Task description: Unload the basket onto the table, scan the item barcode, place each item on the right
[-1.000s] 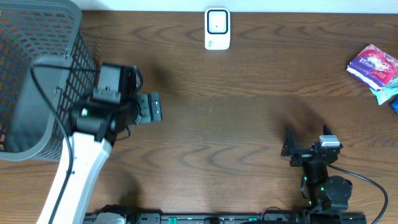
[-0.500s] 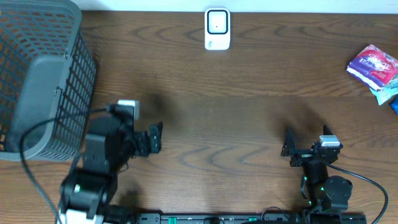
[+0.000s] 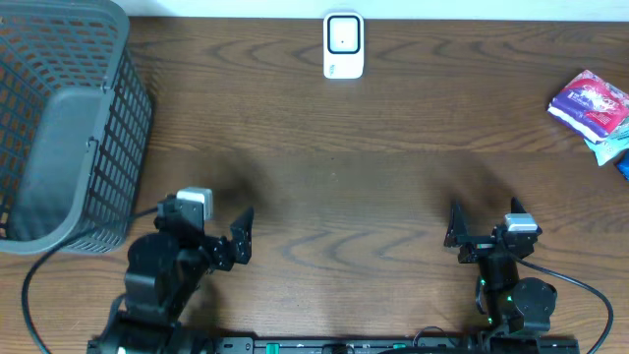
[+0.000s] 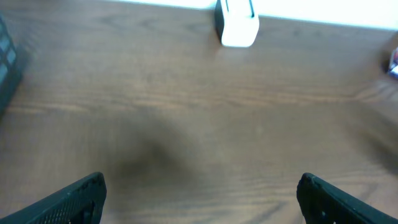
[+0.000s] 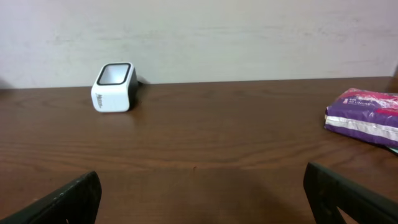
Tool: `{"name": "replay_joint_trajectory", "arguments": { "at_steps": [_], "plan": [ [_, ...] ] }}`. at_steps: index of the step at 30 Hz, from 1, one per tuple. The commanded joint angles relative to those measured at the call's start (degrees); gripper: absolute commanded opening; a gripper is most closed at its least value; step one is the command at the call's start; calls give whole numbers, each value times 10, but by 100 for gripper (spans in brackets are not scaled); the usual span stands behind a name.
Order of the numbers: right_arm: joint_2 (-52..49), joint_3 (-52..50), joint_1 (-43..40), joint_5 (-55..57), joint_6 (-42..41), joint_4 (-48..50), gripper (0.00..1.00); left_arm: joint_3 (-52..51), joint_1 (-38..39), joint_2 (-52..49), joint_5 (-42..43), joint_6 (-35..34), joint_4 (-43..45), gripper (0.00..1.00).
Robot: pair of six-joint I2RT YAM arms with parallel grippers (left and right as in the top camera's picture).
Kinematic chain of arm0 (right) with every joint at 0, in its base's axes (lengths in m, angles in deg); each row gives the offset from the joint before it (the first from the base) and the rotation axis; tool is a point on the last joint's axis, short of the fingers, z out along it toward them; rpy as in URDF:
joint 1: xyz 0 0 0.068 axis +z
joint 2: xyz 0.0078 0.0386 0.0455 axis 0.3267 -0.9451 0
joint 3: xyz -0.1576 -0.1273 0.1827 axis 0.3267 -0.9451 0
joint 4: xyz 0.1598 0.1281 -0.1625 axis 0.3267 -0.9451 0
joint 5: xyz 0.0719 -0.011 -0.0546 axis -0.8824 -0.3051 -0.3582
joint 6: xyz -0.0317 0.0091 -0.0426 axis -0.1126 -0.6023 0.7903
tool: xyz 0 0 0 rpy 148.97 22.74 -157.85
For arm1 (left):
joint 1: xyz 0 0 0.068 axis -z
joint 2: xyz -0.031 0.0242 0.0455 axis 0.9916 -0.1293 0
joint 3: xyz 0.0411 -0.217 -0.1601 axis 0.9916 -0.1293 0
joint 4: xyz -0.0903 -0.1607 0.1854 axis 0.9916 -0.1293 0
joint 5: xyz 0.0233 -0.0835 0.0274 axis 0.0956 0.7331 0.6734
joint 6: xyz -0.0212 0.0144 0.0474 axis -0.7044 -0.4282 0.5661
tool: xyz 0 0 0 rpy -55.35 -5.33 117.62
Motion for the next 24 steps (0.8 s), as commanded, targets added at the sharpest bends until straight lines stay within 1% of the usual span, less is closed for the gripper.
{"name": "replay_joint_trajectory", "arguments": {
  "at_steps": [1,7,12,19,24],
  "plan": [
    [3,-1,-3,-3,-7,-1,99,-38,-9,58,7,12,28,98],
    [3,-1,-3,-3,-7,-1,99,-93,-38,136,7,12,76,98],
    [3,-1,-3,-3,-7,-1,99,-149,-74,192,7,12,161,98],
    [3,-1,-3,-3,-7,-1,99,-189,-107,234,3,12,209,98],
    [3,-1,-3,-3,-7,-1,99,-234,-124,241,3,11,299,98]
  ]
}}
